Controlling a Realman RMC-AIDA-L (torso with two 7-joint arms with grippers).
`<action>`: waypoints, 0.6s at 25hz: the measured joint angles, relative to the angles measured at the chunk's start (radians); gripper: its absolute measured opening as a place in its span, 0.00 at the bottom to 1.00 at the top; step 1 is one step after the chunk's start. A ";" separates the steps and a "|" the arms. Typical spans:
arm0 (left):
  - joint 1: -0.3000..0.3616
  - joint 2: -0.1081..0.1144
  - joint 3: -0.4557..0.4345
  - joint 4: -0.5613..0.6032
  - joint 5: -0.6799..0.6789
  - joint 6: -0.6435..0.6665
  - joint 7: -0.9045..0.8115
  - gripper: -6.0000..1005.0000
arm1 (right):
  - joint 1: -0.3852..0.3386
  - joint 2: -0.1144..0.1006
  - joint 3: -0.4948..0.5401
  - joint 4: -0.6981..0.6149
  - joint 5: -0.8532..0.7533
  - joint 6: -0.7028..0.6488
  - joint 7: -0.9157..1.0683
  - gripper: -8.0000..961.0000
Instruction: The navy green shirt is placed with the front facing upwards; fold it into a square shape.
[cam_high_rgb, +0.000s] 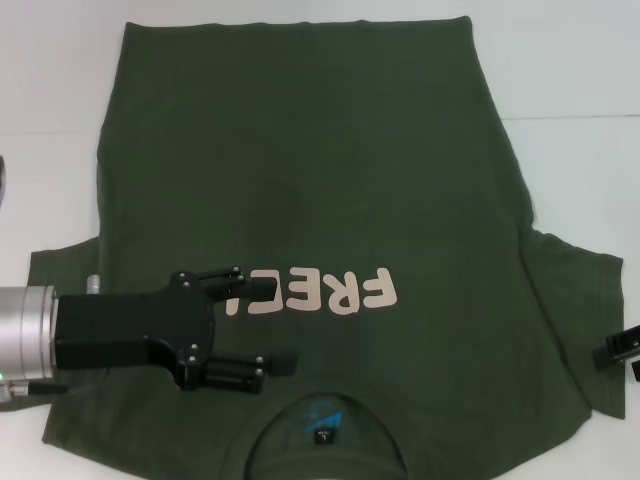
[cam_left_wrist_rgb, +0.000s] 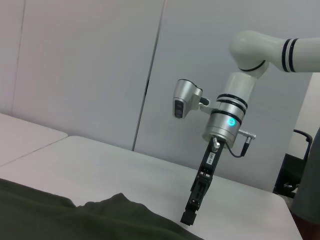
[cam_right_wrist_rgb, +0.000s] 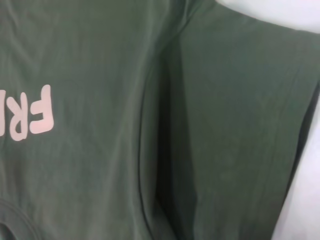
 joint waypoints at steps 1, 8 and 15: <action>0.000 0.000 0.000 0.000 0.000 0.000 0.000 0.88 | 0.001 0.000 0.000 0.000 -0.003 0.003 0.000 0.76; 0.003 -0.003 0.000 0.000 0.000 -0.008 0.001 0.88 | 0.008 0.005 0.000 0.000 -0.010 0.013 0.000 0.76; 0.004 -0.003 0.000 0.000 0.000 -0.009 0.001 0.88 | 0.010 0.009 -0.027 0.005 -0.010 0.028 0.013 0.76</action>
